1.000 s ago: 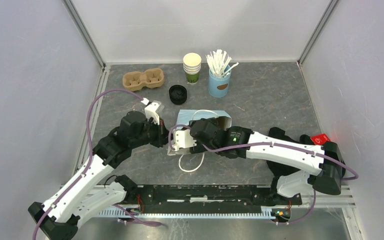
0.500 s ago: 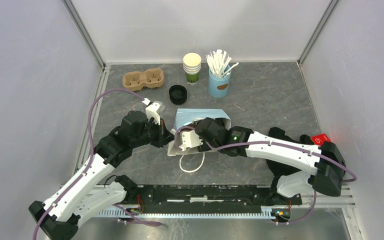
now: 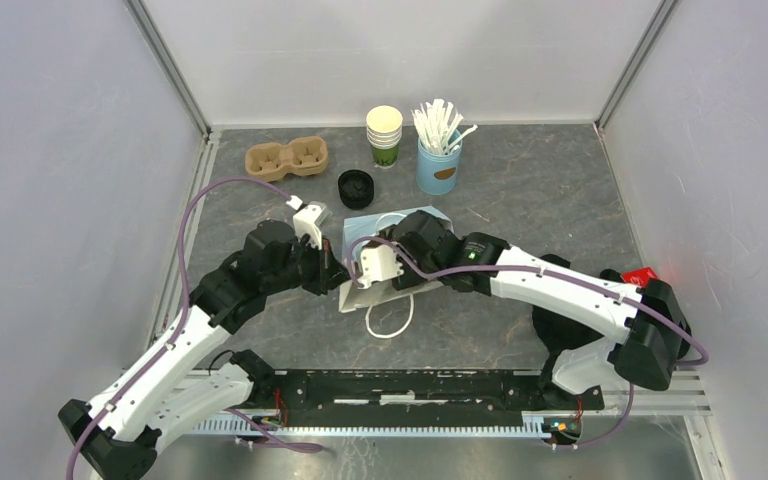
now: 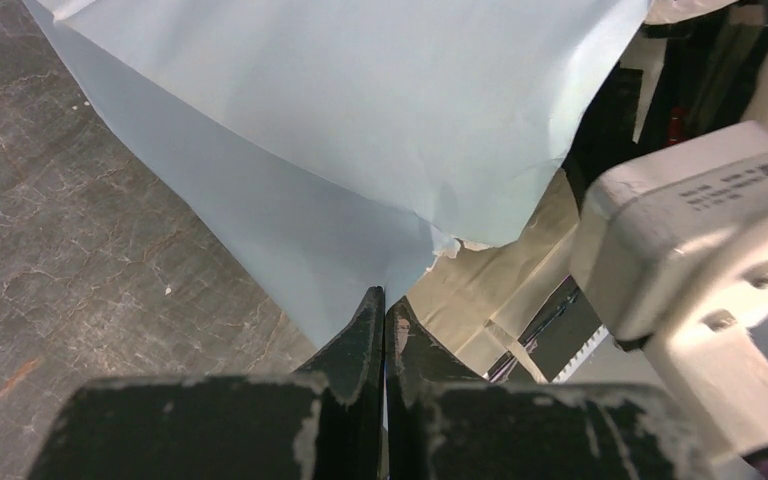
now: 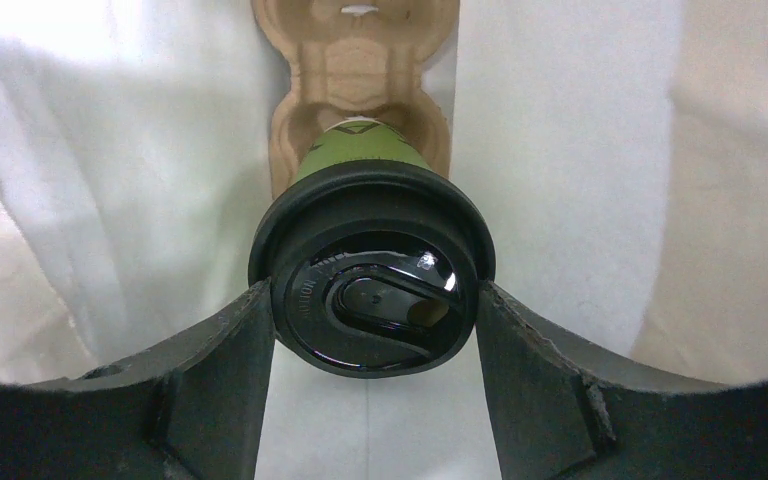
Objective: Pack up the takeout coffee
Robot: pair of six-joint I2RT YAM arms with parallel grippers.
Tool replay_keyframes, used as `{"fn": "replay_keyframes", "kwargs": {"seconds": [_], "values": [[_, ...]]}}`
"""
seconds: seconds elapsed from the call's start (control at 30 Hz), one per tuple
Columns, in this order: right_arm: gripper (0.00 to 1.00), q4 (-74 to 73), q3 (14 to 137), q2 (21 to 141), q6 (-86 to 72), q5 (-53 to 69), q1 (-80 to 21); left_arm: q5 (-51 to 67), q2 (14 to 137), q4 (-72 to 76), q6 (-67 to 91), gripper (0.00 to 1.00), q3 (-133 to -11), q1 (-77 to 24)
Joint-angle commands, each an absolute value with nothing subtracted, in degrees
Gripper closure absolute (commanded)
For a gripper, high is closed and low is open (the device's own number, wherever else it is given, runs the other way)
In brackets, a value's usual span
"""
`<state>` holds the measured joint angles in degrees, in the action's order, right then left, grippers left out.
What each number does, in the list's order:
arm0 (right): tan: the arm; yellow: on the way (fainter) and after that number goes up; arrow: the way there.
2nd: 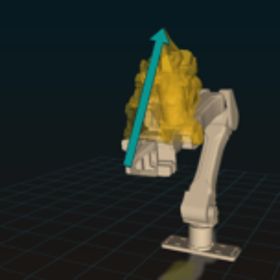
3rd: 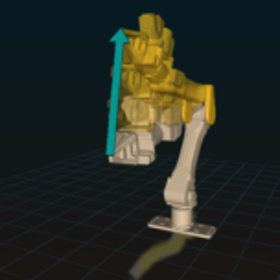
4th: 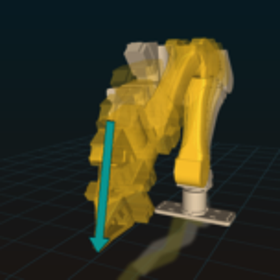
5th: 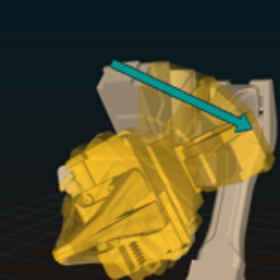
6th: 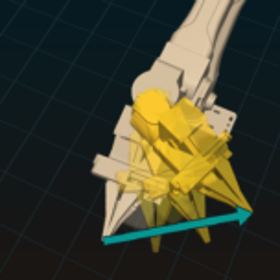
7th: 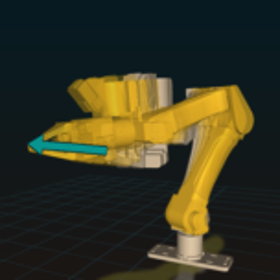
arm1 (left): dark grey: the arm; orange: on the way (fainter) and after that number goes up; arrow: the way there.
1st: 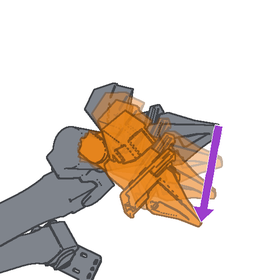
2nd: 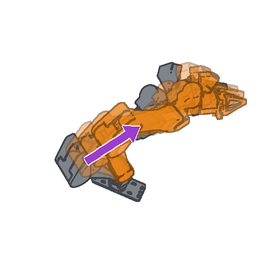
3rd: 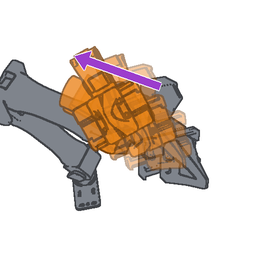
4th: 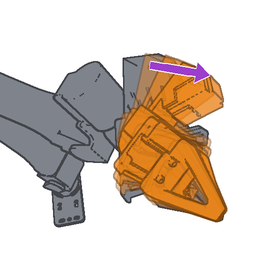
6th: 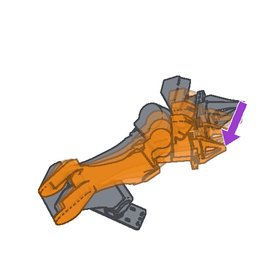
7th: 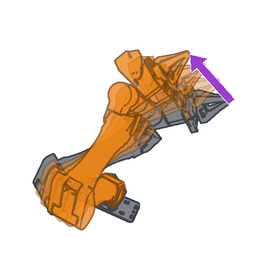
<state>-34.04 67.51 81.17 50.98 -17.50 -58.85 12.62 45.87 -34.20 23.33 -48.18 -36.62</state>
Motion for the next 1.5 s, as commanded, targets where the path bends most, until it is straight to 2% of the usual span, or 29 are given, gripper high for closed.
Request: {"fn": "replay_keyframes", "kwargs": {"seconds": [0.0,0.17,0.6,0.87,1.03,1.27,1.47], "values": [[0.84,-35.3,73.9,82.3,52.2,-14.4,-58.8,13.6,46.1,-34.7,22.6,0.98,-50.6,-36.7],[0.84,-34.5,72.9,83.0,54.7,-17.9,-58.9,13.5,46.4,-34.7,22.7,0.98,-51.2,-36.7],[0.84,-36.4,72.9,82.2,54.4,-14.8,-61.1,12.7,46.5,-35.2,22.8,0.98,-51.6,-36.7],[0.84,-35.2,72.0,82.3,59.4,-15.1,-61.3,13.0,46.5,-35.4,23.1,0.98,-51.2,-36.7],[0.84,-34.5,73.6,84.1,61.8,-17.1,-61.1,13.8,46.3,-35.6,23.0,0.98,-51.1,-36.7],[0.83,-36.5,76.0,85.0,64.2,-13.5,-60.3,14.1,46.1,-35.8,23.0,0.98,-50.7,-36.8],[0.84,-32.5,73.7,86.0,65.4,-13.0,-58.3,14.5,45.8,-35.8,23.1,0.98,-50.6,-36.8]]}}
